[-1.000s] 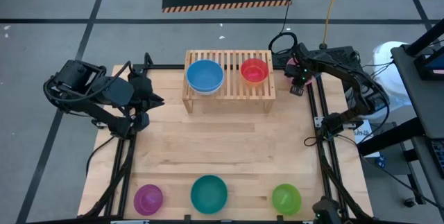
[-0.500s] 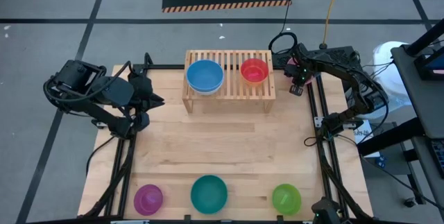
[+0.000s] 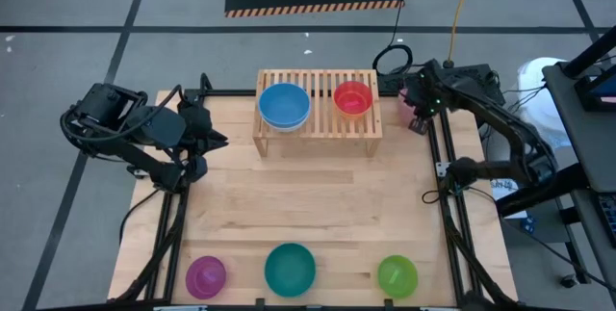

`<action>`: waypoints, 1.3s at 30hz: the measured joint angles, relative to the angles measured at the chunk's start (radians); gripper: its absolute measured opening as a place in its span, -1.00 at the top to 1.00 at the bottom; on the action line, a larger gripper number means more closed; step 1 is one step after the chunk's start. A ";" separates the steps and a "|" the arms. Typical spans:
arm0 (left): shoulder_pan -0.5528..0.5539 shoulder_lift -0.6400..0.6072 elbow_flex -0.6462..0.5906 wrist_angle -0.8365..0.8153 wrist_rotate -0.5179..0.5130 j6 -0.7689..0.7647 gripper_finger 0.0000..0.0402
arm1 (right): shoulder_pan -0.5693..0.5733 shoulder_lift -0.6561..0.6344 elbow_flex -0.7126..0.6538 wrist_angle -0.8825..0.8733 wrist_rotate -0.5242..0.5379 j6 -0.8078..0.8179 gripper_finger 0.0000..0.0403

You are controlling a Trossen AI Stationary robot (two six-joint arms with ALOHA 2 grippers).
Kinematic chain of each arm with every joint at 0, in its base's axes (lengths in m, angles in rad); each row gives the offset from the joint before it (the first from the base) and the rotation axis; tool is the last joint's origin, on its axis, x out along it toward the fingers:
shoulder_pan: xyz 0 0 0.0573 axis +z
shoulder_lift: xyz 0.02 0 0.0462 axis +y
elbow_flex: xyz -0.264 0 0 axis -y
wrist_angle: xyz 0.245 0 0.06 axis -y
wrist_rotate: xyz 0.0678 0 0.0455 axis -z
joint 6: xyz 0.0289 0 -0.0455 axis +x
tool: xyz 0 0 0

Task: Place and stack bowls onto a shelf
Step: Stack the pink bowl on top of the blue bowl on the shelf

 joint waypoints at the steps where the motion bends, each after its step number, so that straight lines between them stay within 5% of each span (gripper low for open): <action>1: 0.000 0.000 0.000 0.000 0.000 0.001 0.72 | 0.000 -0.020 0.000 -0.020 0.000 0.003 1.00; 12: 0.000 0.000 0.000 0.000 0.000 0.037 0.72 | 0.009 -0.189 0.000 -0.123 -0.081 0.053 0.99; 17: 0.000 0.000 0.000 0.000 0.000 0.038 0.72 | 0.012 -0.188 0.000 -0.202 -0.158 0.051 0.99; 34: 0.000 0.000 0.000 0.000 0.000 0.049 0.72 | 0.013 -0.186 0.000 -0.405 -0.160 0.087 0.95; 39: 0.000 0.000 0.000 0.000 0.000 0.057 0.72 | 0.013 -0.187 0.000 -0.481 -0.282 0.069 0.82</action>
